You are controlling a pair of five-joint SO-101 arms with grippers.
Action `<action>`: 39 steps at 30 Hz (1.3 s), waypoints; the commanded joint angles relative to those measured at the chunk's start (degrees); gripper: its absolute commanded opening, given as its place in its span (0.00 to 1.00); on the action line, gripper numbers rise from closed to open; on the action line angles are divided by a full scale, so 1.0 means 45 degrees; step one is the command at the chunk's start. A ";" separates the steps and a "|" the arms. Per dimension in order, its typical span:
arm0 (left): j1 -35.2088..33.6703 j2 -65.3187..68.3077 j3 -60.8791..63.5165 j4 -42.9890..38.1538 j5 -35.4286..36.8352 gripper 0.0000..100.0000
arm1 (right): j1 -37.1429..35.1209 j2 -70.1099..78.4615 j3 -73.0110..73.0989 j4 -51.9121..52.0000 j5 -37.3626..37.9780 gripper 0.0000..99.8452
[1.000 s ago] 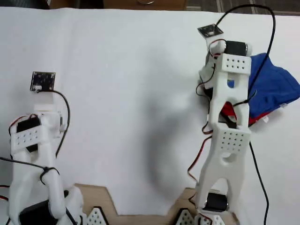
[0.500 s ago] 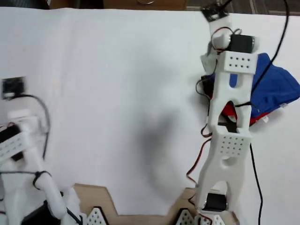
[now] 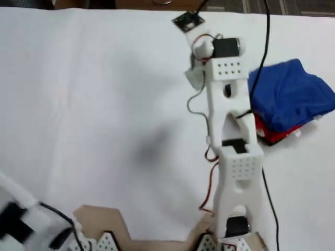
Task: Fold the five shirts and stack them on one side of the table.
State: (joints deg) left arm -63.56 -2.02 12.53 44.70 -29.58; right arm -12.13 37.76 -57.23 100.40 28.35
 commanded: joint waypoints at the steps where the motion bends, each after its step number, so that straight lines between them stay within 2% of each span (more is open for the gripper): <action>1: -0.0215 0.3575 -0.5011 0.1719 -0.0606 0.19 | -0.0186 -0.1612 0.0254 0.0186 0.0020 0.27; 3: -0.0352 0.5529 -0.7609 0.2989 -0.0547 0.23 | -0.0186 -0.2002 0.0625 0.0186 0.0020 0.27; 8: -0.0371 0.9709 -1.3783 0.5822 -0.0547 0.23 | -0.0088 -0.2901 0.2071 0.0186 0.0020 0.27; 14: -0.0391 1.3499 -1.9057 0.6994 -0.0918 0.24 | -0.0166 -0.3819 0.3380 0.0186 0.0156 0.27; 20: -0.0371 1.5824 -2.0640 0.6466 -0.1368 0.24 | -0.0127 -0.4523 0.4122 0.0186 0.0664 0.27; 25: -0.0215 1.6840 -2.0640 0.5568 -0.1368 0.24 | -0.0186 -0.4913 0.4630 0.0186 0.0664 0.27; 36: 0.0332 1.8129 -2.0757 0.5060 -0.1289 0.23 | -0.0166 -0.4933 0.4630 0.0186 0.0645 0.27; 39: 0.0293 1.8149 -2.0737 0.5705 -0.1270 0.23 | -0.0283 -0.4933 0.4610 0.0186 0.0645 0.27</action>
State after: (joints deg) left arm -63.91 78.33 -80.75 69.14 -35.12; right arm -12.57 19.65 -36.22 100.40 30.90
